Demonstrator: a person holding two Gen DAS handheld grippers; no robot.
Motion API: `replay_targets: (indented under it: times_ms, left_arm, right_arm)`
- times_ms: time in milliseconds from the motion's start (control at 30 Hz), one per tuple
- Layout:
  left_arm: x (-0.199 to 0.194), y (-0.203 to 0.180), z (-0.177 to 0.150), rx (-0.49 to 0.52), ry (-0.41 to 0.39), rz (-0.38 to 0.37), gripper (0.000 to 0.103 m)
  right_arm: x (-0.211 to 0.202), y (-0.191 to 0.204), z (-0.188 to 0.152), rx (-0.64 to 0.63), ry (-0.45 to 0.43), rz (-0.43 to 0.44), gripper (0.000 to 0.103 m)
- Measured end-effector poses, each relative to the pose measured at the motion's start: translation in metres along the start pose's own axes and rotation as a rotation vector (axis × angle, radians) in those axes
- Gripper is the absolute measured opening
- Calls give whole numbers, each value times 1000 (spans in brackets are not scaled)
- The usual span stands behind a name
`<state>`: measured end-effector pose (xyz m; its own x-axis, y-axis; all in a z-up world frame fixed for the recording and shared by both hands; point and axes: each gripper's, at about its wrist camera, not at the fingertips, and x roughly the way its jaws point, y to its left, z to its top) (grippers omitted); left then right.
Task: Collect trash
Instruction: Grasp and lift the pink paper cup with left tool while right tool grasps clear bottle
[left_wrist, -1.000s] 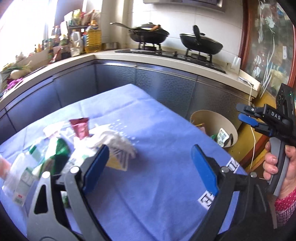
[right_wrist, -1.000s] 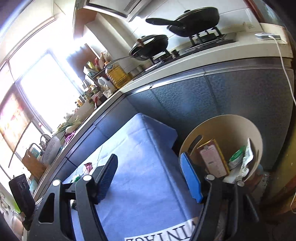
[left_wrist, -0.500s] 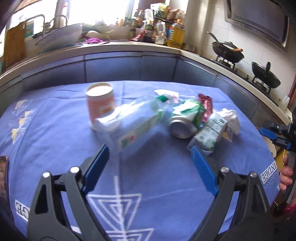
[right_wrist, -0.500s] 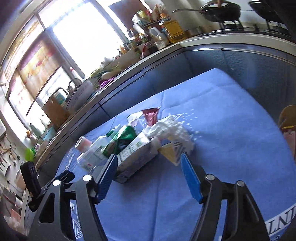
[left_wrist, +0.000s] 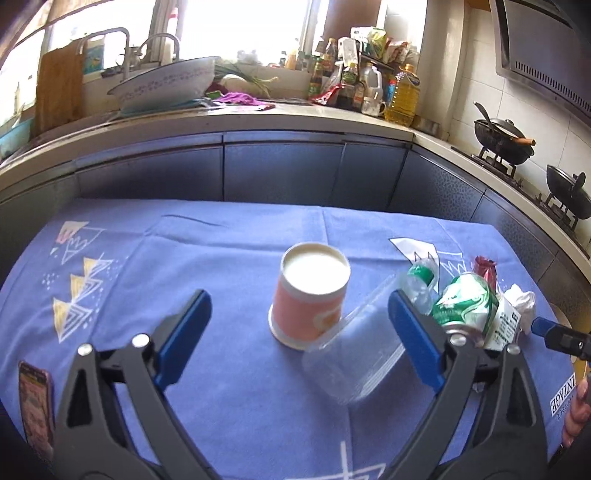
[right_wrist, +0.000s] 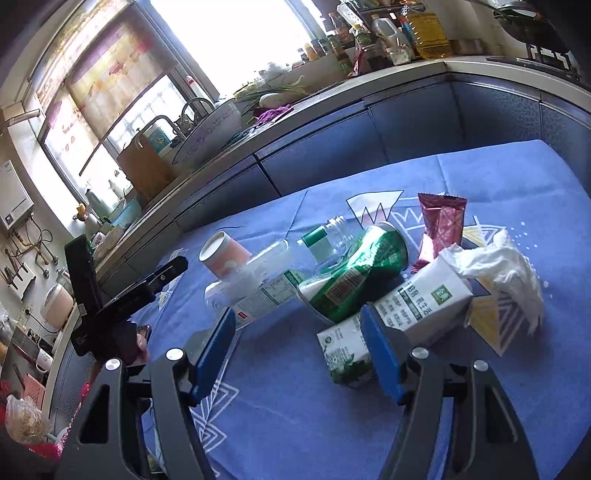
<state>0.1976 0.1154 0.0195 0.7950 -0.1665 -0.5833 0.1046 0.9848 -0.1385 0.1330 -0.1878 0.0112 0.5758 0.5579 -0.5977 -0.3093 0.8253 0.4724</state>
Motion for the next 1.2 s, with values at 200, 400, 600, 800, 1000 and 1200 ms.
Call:
replay_targets:
  times_ms: [200, 400, 600, 800, 1000, 1200]
  left_arm:
    - [50, -23, 18, 81, 48, 22, 92]
    - [72, -13, 21, 55, 85, 9, 52]
    - [44, 5, 13, 33, 41, 25, 52]
    - [0, 26, 4, -27, -26, 6, 52]
    - [-28, 28, -1, -35, -65, -9, 52]
    - [-42, 35, -2, -52, -67, -13, 52]
  right_arm:
    - [28, -9, 43, 95, 66, 23, 70]
    - [83, -23, 94, 223, 229, 55, 63]
    - [134, -36, 97, 375, 391, 41, 59]
    - [162, -12, 106, 297, 432, -102, 57]
    - [188, 9, 96, 273, 477, -104, 57]
    - [214, 15, 95, 254, 515, -26, 59]
